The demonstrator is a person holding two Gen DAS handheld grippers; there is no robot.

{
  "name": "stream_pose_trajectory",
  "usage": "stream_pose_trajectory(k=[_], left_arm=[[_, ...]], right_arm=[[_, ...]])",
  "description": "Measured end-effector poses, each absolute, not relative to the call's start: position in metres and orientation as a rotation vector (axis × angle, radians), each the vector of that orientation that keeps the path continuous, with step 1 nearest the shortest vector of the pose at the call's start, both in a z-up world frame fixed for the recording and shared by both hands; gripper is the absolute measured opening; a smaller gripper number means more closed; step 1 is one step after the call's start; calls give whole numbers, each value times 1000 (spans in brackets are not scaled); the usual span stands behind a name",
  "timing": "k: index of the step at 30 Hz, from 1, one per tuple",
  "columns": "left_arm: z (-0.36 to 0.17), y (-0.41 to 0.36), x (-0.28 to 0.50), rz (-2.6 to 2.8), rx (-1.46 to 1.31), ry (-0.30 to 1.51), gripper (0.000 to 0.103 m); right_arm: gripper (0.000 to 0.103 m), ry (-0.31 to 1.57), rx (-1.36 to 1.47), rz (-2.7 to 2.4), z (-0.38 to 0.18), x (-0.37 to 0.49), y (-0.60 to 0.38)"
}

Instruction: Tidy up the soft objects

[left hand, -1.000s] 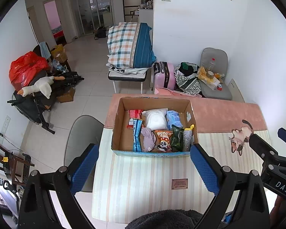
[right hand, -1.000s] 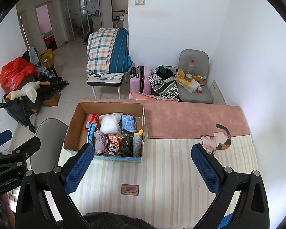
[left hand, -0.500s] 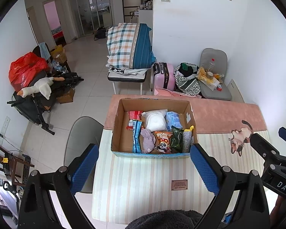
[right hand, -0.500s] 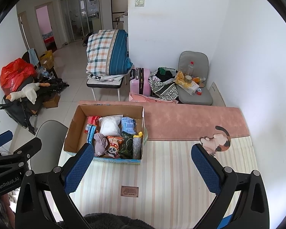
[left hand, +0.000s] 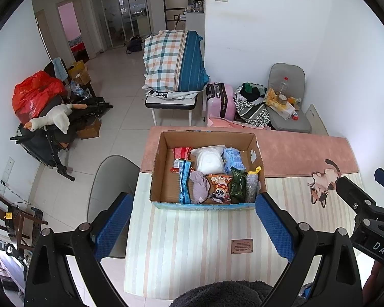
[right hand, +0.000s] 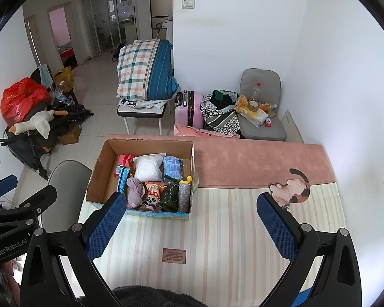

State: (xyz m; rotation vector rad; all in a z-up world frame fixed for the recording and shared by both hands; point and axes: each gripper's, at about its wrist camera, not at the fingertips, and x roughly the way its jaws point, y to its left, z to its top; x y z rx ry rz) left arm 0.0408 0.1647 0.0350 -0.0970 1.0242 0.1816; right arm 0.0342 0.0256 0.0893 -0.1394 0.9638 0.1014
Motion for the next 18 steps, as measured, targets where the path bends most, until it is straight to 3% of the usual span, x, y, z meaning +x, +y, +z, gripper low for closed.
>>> stream_pose_trajectory(k=[18], left_arm=[[35, 166, 39, 182, -98, 1022, 98]], right_arm=[[103, 966, -135, 104, 89, 30, 22]])
